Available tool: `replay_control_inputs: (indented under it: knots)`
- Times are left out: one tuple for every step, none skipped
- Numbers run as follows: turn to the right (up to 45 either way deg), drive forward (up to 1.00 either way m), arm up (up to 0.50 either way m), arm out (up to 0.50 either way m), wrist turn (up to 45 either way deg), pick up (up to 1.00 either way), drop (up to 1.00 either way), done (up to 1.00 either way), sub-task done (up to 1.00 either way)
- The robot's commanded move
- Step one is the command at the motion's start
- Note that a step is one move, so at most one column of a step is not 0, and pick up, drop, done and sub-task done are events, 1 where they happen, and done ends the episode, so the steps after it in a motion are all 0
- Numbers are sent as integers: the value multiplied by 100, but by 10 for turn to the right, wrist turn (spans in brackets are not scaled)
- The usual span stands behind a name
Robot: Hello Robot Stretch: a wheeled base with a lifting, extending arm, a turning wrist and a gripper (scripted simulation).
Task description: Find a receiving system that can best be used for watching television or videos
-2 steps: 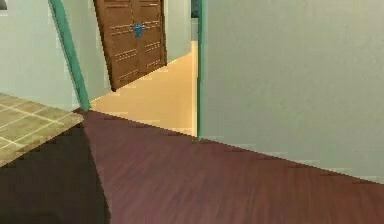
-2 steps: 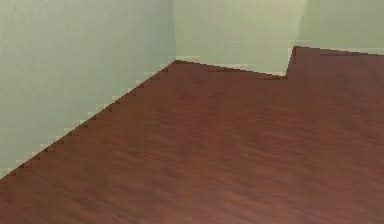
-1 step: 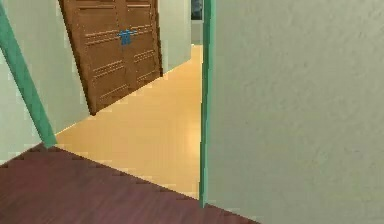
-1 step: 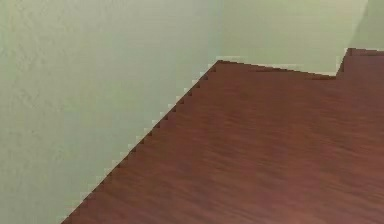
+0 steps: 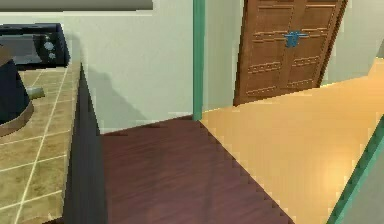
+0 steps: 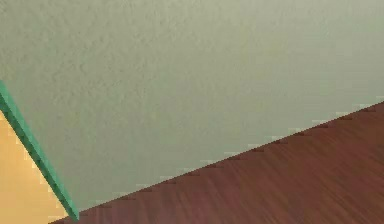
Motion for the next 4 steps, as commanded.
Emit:
replay_control_inputs:
  knots:
    - [0, 5, 0, 0, 0, 0, 0, 0, 0]
    - [210, 0, 0, 0, 0, 0, 0, 0, 0]
    - [0, 90, 0, 0, 0, 0, 0, 0, 0]
    - [-390, 0, 0, 0, 0, 0, 0, 0, 0]
